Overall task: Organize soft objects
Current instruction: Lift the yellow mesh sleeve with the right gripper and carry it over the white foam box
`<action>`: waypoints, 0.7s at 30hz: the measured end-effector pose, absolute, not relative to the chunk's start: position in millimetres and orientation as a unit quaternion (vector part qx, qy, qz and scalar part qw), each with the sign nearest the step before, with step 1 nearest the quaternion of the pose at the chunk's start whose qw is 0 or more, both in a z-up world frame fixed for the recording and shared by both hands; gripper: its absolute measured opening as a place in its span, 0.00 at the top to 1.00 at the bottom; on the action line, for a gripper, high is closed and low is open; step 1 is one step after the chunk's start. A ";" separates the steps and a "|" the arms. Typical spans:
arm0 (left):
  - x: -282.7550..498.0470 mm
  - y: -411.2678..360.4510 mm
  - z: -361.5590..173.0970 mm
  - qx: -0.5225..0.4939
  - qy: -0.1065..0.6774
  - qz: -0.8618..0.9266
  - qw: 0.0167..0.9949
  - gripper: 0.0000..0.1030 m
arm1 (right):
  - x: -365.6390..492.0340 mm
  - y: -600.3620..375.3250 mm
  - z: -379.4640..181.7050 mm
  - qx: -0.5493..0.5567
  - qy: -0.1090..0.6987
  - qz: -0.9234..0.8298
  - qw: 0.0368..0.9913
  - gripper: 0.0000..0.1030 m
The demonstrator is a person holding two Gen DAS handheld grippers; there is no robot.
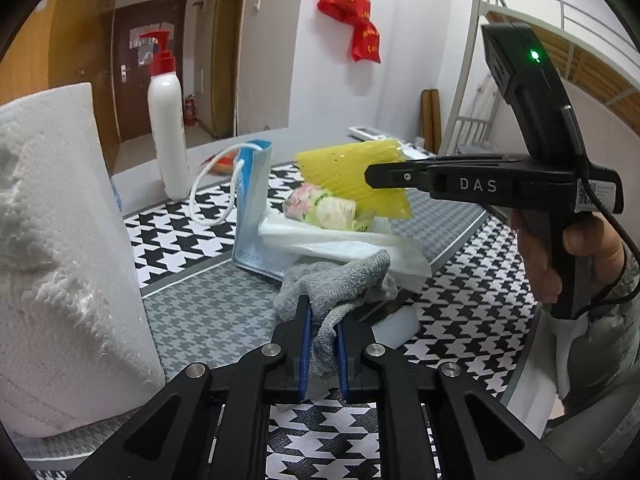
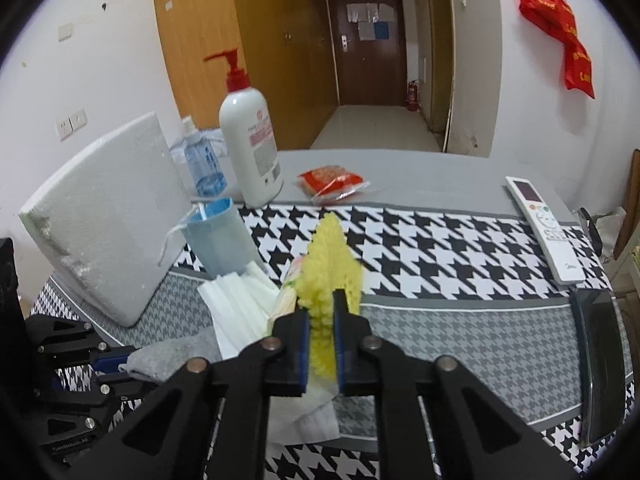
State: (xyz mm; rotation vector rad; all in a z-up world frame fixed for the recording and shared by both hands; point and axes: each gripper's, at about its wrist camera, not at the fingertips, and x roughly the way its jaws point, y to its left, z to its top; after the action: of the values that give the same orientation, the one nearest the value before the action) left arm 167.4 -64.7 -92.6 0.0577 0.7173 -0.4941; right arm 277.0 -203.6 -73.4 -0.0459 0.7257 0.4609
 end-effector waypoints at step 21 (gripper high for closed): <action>134.4 -58.7 -54.1 0.042 0.277 -0.212 0.936 0.89 | 229.4 -213.5 -29.7 -0.009 0.286 0.226 0.931 0.87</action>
State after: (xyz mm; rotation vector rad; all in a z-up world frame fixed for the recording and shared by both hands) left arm 134.4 -58.7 -54.1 0.0862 0.5666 -0.4336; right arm 229.4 -213.5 -29.7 -0.0189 0.5854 0.4634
